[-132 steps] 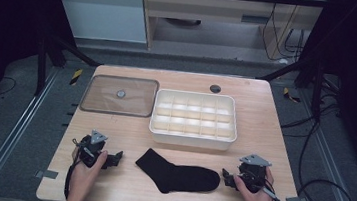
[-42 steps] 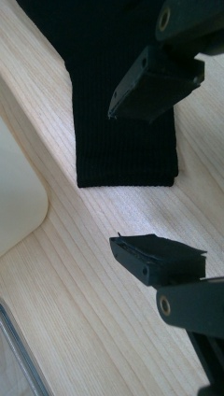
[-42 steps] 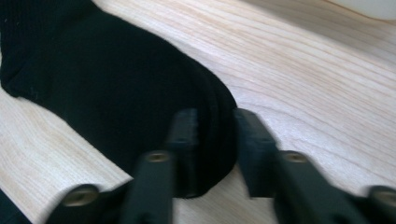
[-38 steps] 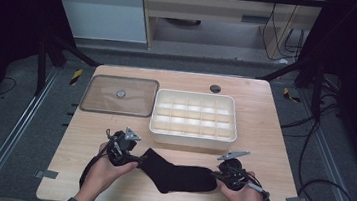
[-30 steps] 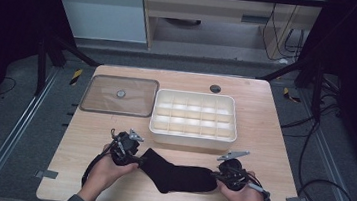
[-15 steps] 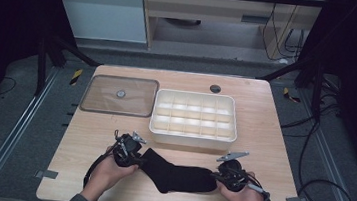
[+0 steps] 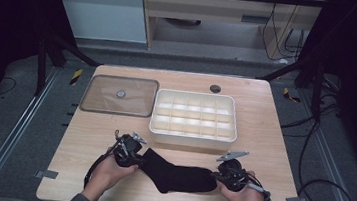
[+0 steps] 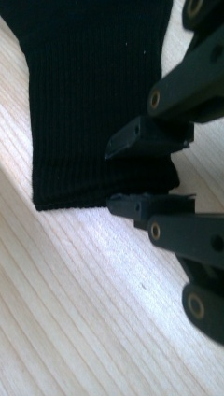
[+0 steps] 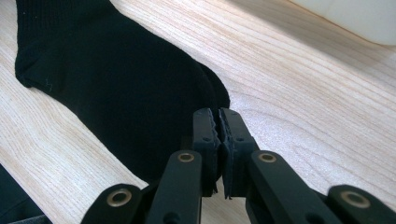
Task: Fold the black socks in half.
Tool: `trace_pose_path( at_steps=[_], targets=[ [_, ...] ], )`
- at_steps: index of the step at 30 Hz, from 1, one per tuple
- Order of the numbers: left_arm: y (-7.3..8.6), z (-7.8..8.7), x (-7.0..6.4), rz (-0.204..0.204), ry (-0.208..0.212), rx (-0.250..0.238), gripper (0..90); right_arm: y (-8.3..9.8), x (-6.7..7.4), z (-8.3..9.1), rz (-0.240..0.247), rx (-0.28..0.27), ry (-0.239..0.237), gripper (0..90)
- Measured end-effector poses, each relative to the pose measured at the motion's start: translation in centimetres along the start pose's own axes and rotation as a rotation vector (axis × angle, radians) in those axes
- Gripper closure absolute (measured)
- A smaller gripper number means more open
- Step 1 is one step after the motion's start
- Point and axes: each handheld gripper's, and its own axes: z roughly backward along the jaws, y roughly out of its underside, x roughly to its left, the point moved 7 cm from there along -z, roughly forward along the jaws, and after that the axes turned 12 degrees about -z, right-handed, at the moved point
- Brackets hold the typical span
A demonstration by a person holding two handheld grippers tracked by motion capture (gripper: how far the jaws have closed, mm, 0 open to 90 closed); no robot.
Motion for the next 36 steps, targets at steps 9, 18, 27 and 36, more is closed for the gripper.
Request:
trace_pose_path(
  at_steps=[9, 18, 27, 36],
  targets=[
    [0.1, 0.2, 0.0, 0.012, 0.019, -0.014, 78.3, 0.0, 0.0, 0.1, 0.002, -0.001, -0.005, 86.5],
    [0.3, 1.3, 0.0, 0.007, 0.026, -0.040, 79.1, -0.3, 0.1, 0.2, 0.004, -0.007, -0.007, 86.6],
    [-0.1, 2.6, 0.2, -0.005, 0.018, -0.061, 79.4, -0.4, 0.5, -0.1, 0.015, -0.006, -0.013, 86.7],
    [0.0, 4.2, 0.8, -0.008, 0.016, -0.090, 79.5, -0.8, 1.6, -0.5, 0.019, 0.000, -0.025, 86.6]
  ],
)
